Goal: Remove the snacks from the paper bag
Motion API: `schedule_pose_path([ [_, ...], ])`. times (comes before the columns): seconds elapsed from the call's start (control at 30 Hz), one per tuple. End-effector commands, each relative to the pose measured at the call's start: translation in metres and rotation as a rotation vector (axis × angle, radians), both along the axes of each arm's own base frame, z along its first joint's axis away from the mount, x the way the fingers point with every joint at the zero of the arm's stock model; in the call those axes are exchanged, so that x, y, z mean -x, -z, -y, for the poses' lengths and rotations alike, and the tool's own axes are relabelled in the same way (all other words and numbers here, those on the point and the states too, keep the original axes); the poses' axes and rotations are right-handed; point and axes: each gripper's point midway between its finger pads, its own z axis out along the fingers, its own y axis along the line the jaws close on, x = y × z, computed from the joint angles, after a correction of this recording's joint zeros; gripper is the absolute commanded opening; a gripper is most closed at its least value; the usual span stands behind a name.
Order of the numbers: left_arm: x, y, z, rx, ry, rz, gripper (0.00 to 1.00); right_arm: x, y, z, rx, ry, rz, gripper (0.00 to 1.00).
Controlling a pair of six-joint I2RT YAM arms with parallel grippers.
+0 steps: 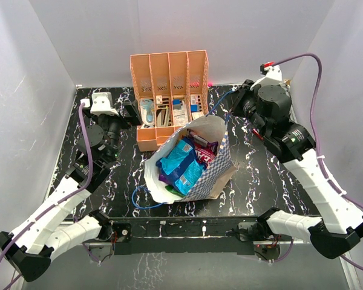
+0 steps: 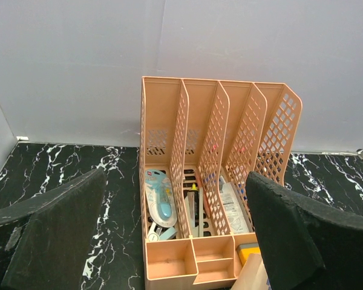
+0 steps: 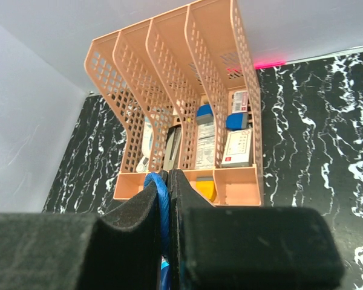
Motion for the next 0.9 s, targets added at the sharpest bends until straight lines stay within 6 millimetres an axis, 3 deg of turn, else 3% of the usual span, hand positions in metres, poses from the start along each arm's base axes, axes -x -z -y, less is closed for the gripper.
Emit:
schedule_pose_path([
  [0.0,0.000,-0.008,-0.001,0.028,0.003,0.026,0.98,0.010,-0.067,0.032,-0.079,0.115,0.186,0.08],
  [0.27,-0.004,-0.003,0.008,0.033,0.032,0.005,0.98,0.030,-0.058,0.042,-0.069,0.107,0.168,0.08],
  [0.43,-0.010,0.004,0.023,0.046,0.081,-0.037,0.98,0.042,-0.057,0.051,-0.093,0.120,0.192,0.08],
  [0.57,-0.018,0.008,0.046,0.072,0.157,-0.098,0.99,0.051,-0.065,0.064,-0.082,0.155,0.216,0.08],
  [0.7,-0.020,-0.001,0.080,0.087,0.301,-0.150,0.98,0.057,-0.067,0.073,-0.057,0.177,0.209,0.08],
  [0.87,-0.015,-0.011,0.115,0.155,0.461,-0.222,0.98,0.058,-0.060,0.071,-0.044,0.161,0.200,0.07],
])
